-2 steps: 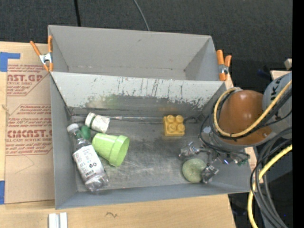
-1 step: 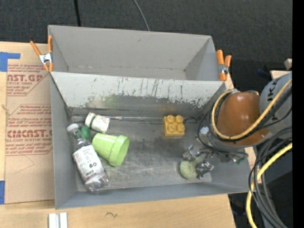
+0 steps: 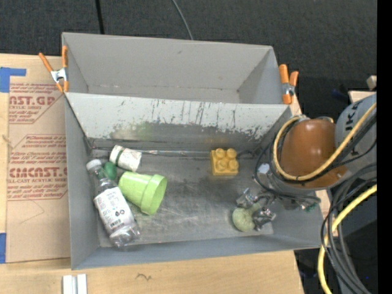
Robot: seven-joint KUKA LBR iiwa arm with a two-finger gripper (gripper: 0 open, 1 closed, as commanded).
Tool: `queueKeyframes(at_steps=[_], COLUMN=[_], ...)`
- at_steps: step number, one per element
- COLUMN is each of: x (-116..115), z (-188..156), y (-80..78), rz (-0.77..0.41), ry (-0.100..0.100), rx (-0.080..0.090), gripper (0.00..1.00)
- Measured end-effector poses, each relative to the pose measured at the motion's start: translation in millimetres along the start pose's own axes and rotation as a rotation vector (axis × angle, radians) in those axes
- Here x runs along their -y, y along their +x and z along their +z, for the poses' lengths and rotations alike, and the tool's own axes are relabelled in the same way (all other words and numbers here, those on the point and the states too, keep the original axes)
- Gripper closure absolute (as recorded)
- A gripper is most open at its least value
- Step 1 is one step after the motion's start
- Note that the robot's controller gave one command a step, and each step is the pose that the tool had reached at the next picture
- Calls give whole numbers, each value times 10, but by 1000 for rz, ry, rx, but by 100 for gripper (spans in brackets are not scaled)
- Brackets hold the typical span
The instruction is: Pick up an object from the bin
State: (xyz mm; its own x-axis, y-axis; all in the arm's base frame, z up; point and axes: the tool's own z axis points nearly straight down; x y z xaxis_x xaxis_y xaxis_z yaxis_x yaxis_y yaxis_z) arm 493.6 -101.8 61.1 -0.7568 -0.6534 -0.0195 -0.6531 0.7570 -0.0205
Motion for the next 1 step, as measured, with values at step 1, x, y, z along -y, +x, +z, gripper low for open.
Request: queueKeyframes(at_steps=[1], x=[-2], z=[-47], y=[-1], rz=[-3], ry=[-4], rx=[-4], gripper=[100])
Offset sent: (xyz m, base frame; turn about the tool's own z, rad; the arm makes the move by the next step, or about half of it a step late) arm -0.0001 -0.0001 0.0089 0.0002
